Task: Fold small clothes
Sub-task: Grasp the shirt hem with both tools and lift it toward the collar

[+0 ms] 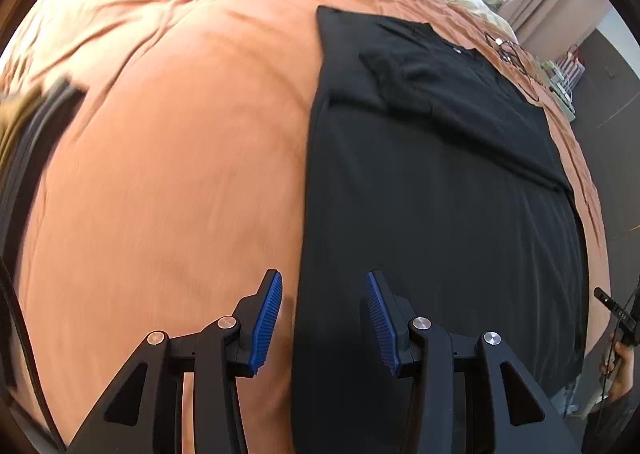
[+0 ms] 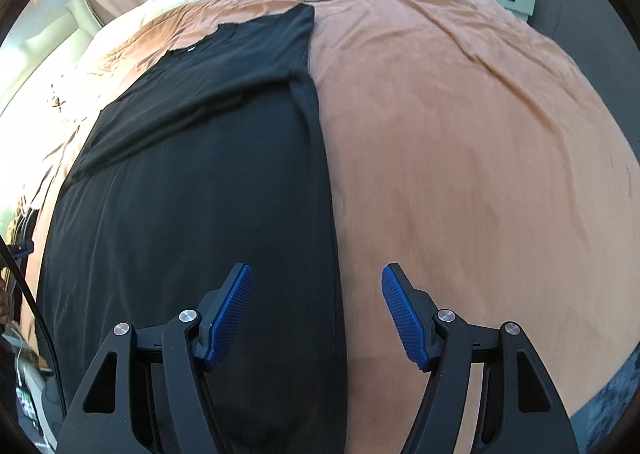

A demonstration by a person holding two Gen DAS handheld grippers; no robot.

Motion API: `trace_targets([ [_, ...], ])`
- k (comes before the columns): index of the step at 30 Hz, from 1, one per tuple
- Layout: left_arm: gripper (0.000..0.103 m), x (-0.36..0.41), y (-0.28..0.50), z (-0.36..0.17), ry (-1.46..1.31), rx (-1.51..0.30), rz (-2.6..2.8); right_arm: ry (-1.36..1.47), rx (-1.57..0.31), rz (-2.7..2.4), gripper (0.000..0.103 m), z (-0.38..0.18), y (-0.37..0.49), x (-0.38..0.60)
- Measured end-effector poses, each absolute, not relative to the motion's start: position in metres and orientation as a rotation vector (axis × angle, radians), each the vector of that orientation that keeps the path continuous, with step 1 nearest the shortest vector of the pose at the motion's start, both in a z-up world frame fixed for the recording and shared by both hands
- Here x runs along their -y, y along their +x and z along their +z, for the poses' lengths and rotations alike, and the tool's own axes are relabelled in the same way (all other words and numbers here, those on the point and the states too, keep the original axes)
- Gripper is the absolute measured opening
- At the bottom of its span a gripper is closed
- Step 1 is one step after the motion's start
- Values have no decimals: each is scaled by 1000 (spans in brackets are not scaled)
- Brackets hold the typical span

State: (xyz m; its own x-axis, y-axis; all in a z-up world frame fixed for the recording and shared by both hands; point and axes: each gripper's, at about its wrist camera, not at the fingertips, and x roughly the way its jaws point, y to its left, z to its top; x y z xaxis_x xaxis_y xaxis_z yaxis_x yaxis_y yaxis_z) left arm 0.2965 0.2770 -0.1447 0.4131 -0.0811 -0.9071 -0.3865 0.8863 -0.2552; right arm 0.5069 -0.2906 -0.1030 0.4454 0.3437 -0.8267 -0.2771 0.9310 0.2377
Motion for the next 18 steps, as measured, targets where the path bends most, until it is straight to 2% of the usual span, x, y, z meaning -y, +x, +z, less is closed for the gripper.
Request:
trace_targets([
  [15, 45, -243, 185, -181, -666, -1077, 176, 225, -1081, 468, 66, -130, 404, 344],
  [18, 40, -239, 174, -184, -717, -1061, 147, 295, -1063, 494, 66, -133, 385, 356],
])
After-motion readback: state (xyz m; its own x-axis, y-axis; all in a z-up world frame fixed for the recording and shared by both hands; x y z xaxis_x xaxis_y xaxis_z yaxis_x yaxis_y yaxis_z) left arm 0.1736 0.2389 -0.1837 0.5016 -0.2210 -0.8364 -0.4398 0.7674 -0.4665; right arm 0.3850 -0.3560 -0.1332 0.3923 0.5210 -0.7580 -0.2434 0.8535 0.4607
